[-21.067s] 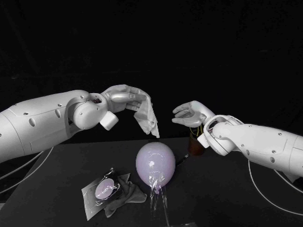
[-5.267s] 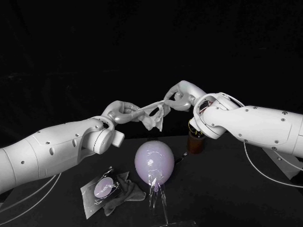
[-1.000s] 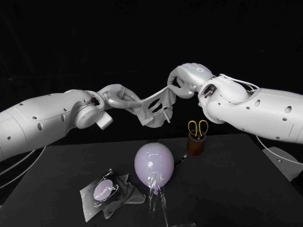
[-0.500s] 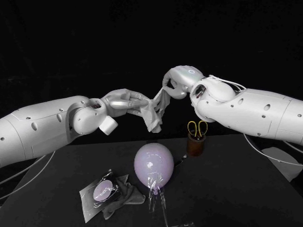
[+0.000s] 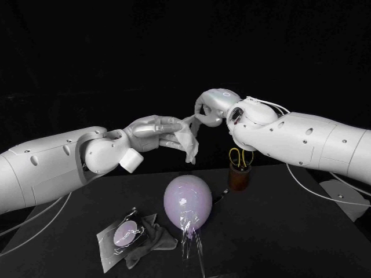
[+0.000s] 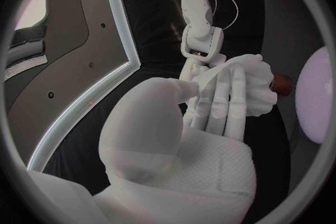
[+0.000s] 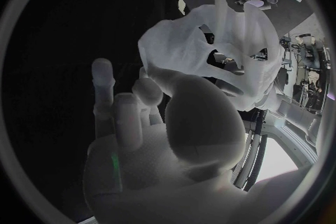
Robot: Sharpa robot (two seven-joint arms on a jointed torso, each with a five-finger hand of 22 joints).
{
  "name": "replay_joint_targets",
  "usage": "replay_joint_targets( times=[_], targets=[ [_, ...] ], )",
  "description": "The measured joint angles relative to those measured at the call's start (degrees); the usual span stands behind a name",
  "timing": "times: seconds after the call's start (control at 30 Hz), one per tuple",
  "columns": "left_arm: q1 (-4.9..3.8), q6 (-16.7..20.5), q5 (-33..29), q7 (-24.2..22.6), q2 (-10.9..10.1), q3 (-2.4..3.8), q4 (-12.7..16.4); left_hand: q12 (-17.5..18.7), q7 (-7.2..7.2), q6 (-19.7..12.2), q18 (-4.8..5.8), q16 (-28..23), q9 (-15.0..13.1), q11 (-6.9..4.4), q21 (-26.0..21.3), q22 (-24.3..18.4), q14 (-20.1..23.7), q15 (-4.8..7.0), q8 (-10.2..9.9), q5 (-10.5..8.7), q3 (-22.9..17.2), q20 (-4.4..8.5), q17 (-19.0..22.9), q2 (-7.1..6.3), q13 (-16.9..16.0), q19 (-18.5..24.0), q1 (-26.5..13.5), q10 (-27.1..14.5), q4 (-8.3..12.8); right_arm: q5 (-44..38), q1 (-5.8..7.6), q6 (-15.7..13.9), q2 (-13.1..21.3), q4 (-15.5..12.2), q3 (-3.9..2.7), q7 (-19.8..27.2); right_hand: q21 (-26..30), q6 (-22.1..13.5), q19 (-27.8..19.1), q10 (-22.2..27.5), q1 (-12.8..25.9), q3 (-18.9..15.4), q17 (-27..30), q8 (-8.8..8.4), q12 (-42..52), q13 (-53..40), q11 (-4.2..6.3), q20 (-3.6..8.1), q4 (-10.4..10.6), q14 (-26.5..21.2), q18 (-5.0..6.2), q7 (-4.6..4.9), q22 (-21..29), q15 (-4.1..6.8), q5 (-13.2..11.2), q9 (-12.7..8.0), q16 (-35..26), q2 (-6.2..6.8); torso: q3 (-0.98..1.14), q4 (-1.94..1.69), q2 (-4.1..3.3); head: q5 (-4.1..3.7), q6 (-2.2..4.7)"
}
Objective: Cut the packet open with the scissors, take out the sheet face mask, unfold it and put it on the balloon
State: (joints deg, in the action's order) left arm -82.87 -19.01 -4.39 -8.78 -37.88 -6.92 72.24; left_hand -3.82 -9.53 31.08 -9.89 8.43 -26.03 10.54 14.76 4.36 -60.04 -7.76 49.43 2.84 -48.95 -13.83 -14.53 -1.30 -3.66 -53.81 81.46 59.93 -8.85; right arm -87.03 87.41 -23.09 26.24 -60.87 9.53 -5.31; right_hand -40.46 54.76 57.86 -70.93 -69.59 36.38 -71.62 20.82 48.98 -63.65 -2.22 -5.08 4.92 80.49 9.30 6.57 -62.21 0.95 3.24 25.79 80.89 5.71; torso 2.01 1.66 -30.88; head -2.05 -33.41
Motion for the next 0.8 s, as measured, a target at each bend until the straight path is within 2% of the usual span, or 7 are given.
replay_joint_targets(
  times=[0.07, 0.13, 0.2, 0.27, 0.37, 0.53, 0.8],
  targets=[
    [0.21, 0.3, -0.9, 0.0, -0.3, 0.00, 0.7, 0.0, 0.18, -0.6, 0.01, 0.0, 0.0, 0.01, 0.0, -0.1, -0.2, 0.19, 1.0, 0.00, -0.3, 0.28, 0.1, 0.15, 0.0, -0.3, -0.1, 0.4, 0.0, 1.6, -0.29, 0.9, -0.1, 0.7, 0.12, 0.4, 8.0, -5.6, -6.7, 10.6, 2.1, -2.1, 17.6, -3.85, -15.7, 10.4, -2.24, -1.64, 2.4, -15.0, 0.08, 2.36, 4.5, -2.48, 0.1, -1.7, -15.1, 3.08, 0.01, -0.01, 0.02, 0.00, 0.00],
    [0.50, 1.1, -1.8, -0.1, -0.5, 0.00, 1.4, 0.0, 0.12, -0.7, 0.03, 0.0, 0.0, 0.02, 0.0, -0.1, -0.4, -0.01, 1.3, 0.00, -0.4, 0.10, 0.1, 0.15, 0.0, -0.5, -0.6, 0.4, 0.1, 3.9, -0.63, 2.1, -0.1, 1.2, 0.26, 0.9, 13.5, -8.8, -10.5, 15.0, 3.0, -3.6, 26.3, -6.08, -23.0, 16.4, -3.85, -2.96, 4.2, -24.1, 0.11, 3.30, 8.0, -4.15, 0.1, -2.6, -26.0, 4.67, 0.02, -0.03, 0.03, 0.07, 0.00],
    [0.73, 2.3, -2.7, -0.1, -0.6, 0.00, 2.0, 0.0, 0.29, -1.1, 0.05, 0.0, 0.0, 0.01, 0.0, -0.2, -0.6, 0.20, 1.8, 0.00, -0.7, 0.30, 0.2, 0.15, 0.0, -0.7, -0.6, 0.4, 0.1, 6.4, -0.90, 3.3, 0.0, 1.2, 0.37, 1.5, 18.8, -10.7, -12.3, 16.4, 2.8, -5.3, 31.0, -7.63, -28.3, 22.2, -4.73, -4.24, 5.7, -27.5, 0.11, 4.16, 12.1, -5.52, 0.1, -3.2, -33.6, 5.29, 0.04, -0.03, 0.03, 0.13, 0.01],
    [0.90, 3.7, -3.3, -0.1, -0.8, 0.01, 2.4, 0.0, 0.21, -1.2, 0.06, 0.0, 0.0, 0.01, 0.0, -0.2, -0.6, 0.20, 1.9, 0.00, -0.7, 0.30, 0.2, 0.15, 0.0, -0.7, -0.6, 0.4, 0.1, 8.7, -1.06, 4.4, 0.4, 0.9, 0.41, 2.0, 23.6, -13.0, -14.5, 18.5, 3.2, -8.0, 34.7, -9.13, -32.3, 26.9, -6.43, -5.91, 7.0, -31.3, -0.25, 3.98, 16.0, -6.90, 0.1, -3.8, -40.5, 6.26, 0.04, -0.03, 0.03, 0.15, 0.01],
    [1.09, 6.0, -4.2, -0.1, -1.0, 0.01, 2.8, 0.0, 0.21, -1.2, 0.09, 0.0, 0.0, 0.01, 0.0, -0.2, -0.6, 0.20, 2.0, 0.00, -1.0, 0.51, 0.3, 0.15, 0.0, -0.9, -0.6, 0.8, 0.3, 12.2, -1.19, 5.9, 1.5, -0.1, 0.47, 2.8, 29.3, -13.7, -15.7, 19.5, 3.0, -12.7, 39.3, -9.65, -36.2, 33.2, -7.59, -7.85, 9.1, -33.4, -0.48, 3.55, 21.5, -8.85, -0.2, -4.0, -48.6, 6.99, 0.04, -0.03, 0.03, 0.16, 0.01],
    [1.23, 9.2, -5.1, -0.1, -1.2, 0.01, 3.2, 0.0, 0.22, -1.7, 0.12, 0.0, 0.0, -0.19, 0.0, -0.2, -1.2, 0.38, 2.7, 0.00, -1.1, 0.41, 0.3, 0.15, 0.0, -1.4, -1.2, 1.0, 0.2, 18.0, -1.29, 7.5, 3.6, -1.4, 0.54, 3.9, 35.4, -12.8, -15.4, 19.0, 0.0, -18.7, 44.4, -9.87, -39.5, 41.4, -8.86, -10.74, 11.4, -34.3, 0.53, 3.94, 28.5, -9.96, -0.2, -4.2, -57.4, 5.11, 0.05, 0.03, 0.03, 0.22, 0.01],
    [1.35, 13.4, -5.8, 0.1, -1.5, 0.01, 3.7, -0.9, 0.20, -1.8, 0.16, -0.2, 0.0, -1.04, -0.1, -0.4, -1.9, 0.75, 3.5, 0.00, -1.3, 0.69, 0.7, -0.01, -0.2, -2.1, -2.4, 5.3, 0.1, 25.1, -1.74, 7.5, 6.3, -2.1, 0.70, 5.4, 36.8, -9.7, -14.4, 16.7, -3.7, -23.6, 47.7, -9.87, -40.4, 48.5, -8.19, -10.92, 11.5, -32.5, 0.86, 4.88, 34.5, -9.94, -0.2, -4.6, -62.6, 0.93, 0.09, 0.03, 0.09, 0.13, 0.08]
  ],
)
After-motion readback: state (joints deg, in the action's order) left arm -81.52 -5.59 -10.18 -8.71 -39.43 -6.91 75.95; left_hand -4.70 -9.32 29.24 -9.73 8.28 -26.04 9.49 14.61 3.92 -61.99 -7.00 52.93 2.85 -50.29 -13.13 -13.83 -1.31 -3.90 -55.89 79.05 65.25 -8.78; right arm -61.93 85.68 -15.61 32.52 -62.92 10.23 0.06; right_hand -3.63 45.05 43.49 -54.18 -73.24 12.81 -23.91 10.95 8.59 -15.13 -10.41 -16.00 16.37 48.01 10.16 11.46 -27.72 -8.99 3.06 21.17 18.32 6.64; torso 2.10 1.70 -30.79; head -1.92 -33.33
